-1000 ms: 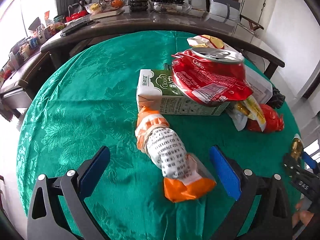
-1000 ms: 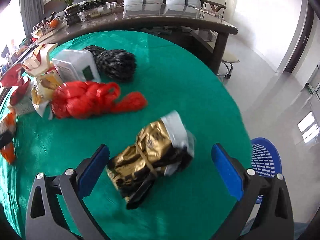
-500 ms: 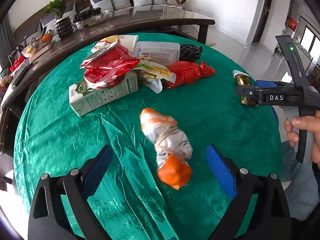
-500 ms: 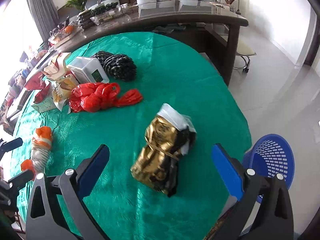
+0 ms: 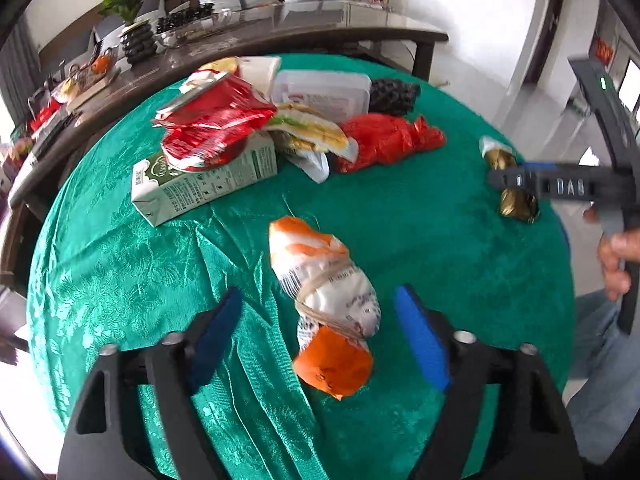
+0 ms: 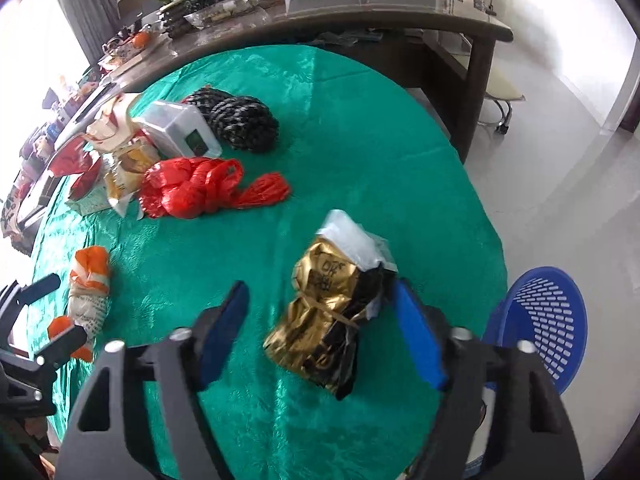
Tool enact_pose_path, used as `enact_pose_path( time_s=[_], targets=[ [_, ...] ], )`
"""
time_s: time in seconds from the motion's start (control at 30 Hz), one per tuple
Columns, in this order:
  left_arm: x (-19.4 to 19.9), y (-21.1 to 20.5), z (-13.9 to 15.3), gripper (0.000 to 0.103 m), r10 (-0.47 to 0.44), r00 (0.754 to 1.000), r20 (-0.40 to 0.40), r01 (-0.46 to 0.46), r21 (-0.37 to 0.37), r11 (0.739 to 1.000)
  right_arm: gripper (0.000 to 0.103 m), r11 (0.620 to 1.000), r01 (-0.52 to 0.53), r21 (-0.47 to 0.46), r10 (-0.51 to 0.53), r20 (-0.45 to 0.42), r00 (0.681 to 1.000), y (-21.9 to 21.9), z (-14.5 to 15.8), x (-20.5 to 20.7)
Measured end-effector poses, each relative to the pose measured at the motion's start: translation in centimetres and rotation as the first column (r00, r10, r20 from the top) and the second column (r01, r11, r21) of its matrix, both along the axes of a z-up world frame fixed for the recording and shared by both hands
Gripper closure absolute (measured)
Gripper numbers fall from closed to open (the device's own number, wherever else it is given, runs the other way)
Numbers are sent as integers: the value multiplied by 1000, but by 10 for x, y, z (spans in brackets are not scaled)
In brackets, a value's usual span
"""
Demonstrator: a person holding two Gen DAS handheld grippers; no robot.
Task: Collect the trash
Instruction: 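Carry both wrappers to the blue wastebasket and open both tools to drop them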
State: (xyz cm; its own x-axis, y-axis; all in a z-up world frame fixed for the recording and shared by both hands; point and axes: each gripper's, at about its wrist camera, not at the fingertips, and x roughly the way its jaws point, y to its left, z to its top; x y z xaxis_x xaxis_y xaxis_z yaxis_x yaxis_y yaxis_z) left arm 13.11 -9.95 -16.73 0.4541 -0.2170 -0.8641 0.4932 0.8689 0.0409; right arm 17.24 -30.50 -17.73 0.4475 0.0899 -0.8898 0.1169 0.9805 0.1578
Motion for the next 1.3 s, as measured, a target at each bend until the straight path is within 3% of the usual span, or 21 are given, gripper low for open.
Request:
enact_pose_path(
  time_s=[0.03,0.17,0.27,0.37,0.57,0.7,0.87,1.0,1.3],
  targets=[
    [-1,-2,-3,57,-14,1000,-17,15,11,1000,57,1000,-10,13,10,-1,1000,-2,0,0],
    [-1,1,-6,60,-2,999,-35,1,-24,1000,60,997,-39,65,37,37,999,-8,11,-8],
    [2,2,7,61,6,999,-52,-13,-137,990,60,992,-57,110,48,80,996,-16,25,-15],
    [1,-17,27,61,-38,998,-43,29,-208,978,60,986,-54,157,38,108,993,-34,39,-20],
    [-5,-114,53,61,-203,978,-53,177,-316,932,60,989,87,117,-100,116,988,-133,59,-50],
    [-16,-210,53,61,-332,941,-71,291,-338,895,60,969,232,87,-238,61,969,-215,49,-83],
    [-28,-316,30,60,-437,890,-129,371,-350,860,60,932,355,65,-355,-15,935,-287,16,-114],
    [-29,-387,2,60,-468,866,-177,391,-346,853,60,902,427,66,-425,-40,904,-328,-11,-130],
    [-26,-478,-66,60,-490,836,-248,405,-324,855,60,834,527,165,-527,-46,849,-379,-41,-157]
  ],
)
